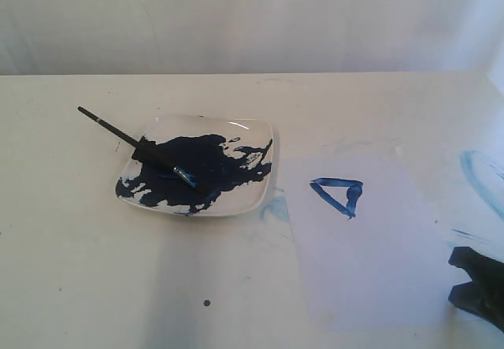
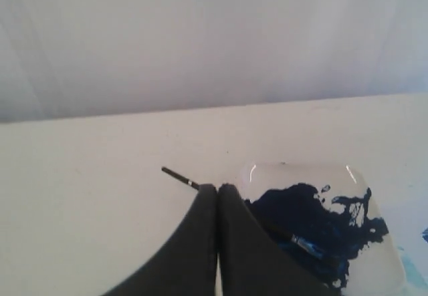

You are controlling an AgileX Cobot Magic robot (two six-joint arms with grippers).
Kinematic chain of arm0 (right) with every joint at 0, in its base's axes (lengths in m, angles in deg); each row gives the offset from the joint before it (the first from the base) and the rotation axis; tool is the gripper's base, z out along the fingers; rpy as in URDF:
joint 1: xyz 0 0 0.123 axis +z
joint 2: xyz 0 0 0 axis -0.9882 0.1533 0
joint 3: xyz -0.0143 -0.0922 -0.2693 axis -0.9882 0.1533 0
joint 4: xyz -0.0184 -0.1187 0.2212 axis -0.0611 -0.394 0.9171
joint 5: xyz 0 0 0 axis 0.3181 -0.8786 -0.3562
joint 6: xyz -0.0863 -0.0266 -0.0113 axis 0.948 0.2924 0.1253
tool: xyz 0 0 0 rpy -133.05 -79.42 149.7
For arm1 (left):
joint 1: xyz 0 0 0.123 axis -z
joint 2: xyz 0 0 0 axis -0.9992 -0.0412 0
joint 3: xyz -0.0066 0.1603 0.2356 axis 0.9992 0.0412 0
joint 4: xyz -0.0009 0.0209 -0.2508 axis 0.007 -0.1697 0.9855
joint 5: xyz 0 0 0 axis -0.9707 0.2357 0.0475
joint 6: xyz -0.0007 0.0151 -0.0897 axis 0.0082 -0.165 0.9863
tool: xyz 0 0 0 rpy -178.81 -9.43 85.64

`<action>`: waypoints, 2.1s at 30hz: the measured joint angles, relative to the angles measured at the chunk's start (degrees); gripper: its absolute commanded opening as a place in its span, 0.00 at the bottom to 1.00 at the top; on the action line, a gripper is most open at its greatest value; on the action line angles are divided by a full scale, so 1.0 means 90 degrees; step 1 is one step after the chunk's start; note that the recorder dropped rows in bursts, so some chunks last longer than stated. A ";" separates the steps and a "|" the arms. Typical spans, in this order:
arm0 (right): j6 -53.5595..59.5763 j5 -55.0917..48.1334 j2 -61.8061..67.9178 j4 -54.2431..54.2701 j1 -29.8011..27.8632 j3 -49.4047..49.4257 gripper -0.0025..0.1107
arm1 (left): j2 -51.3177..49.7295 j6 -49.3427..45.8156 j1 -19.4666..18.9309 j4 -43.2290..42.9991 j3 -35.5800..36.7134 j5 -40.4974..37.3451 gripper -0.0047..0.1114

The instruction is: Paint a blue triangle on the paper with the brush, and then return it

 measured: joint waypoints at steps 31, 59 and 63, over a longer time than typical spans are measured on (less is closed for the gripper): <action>0.0000 0.0000 0.0000 0.0000 0.0000 0.0000 0.02 | 0.4687 0.2948 0.0000 -0.0290 0.6661 0.5784 0.04; 0.0000 0.0000 0.0000 0.0000 0.0000 0.0000 0.02 | 0.4812 0.2578 0.0000 -0.3053 0.6874 0.1636 0.04; 0.0000 0.0000 0.0000 0.0000 0.0000 0.0000 0.02 | 0.4812 0.2429 0.0000 -0.3053 0.6874 0.1624 0.04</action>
